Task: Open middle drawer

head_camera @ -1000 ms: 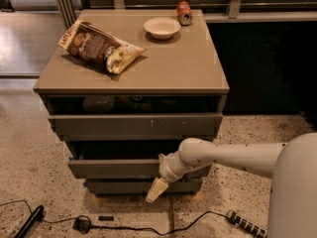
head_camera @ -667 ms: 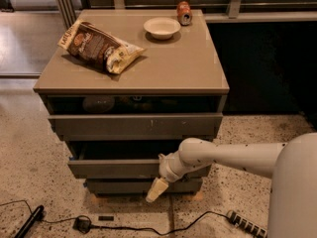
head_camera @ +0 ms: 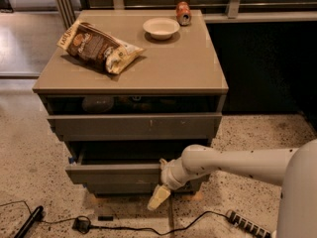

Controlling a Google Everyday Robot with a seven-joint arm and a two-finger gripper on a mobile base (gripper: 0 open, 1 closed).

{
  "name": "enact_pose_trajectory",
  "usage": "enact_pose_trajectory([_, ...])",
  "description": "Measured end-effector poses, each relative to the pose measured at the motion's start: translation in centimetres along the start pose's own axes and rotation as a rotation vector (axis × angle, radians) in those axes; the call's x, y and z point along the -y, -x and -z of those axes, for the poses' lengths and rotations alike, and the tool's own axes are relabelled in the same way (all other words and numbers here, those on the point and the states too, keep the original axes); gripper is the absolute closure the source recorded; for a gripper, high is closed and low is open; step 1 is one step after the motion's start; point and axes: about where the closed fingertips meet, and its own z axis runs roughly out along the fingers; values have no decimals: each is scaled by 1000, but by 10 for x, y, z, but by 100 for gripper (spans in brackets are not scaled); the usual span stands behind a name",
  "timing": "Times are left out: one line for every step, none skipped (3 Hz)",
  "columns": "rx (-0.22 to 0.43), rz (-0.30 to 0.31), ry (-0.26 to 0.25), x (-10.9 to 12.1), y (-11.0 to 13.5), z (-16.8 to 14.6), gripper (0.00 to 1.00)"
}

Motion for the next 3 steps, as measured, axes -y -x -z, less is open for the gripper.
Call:
enact_pose_trajectory([-6, 0, 11, -11, -5, 6, 0])
enact_pose_trajectory([-7, 2, 9, -20, -11, 6, 0])
enact_pose_trajectory([-1, 23, 1, -25, -10, 10, 0])
